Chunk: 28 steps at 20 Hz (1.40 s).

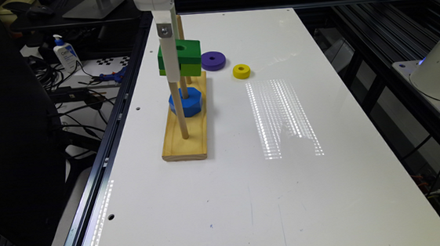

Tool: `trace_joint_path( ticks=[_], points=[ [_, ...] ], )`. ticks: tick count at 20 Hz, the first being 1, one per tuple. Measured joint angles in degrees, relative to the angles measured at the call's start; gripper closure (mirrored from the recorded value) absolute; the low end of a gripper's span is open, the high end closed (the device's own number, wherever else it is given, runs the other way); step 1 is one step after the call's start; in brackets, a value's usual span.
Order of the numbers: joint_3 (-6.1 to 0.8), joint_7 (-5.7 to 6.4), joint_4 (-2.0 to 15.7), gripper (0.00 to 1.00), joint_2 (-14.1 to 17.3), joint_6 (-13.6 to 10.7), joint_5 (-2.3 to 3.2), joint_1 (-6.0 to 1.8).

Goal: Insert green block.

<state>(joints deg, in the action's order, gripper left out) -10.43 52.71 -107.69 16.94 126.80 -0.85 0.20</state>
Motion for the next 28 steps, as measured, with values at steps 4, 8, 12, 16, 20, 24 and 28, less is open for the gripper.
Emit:
trace_joint_path(
  ticks=[4,8,12,16,20,24,28],
  points=[
    [0.00,0.01,0.00,1.00,0.0,0.0,0.03,-0.01],
    [0.25,0.01,0.00,1.00,0.0,0.0,0.14,-0.06],
    [0.77,0.00,0.00,1.00,0.0,0.0,0.44,-0.28],
    [0.84,-0.01,0.00,1.00,0.0,0.0,0.53,-0.48],
    [0.84,-0.01,0.00,1.00,0.0,0.0,0.58,-0.50],
    [0.83,-0.01,0.01,1.00,0.1,0.1,0.61,-0.51],
    [0.79,-0.01,0.11,1.00,0.1,0.2,0.62,-0.50]
  ],
)
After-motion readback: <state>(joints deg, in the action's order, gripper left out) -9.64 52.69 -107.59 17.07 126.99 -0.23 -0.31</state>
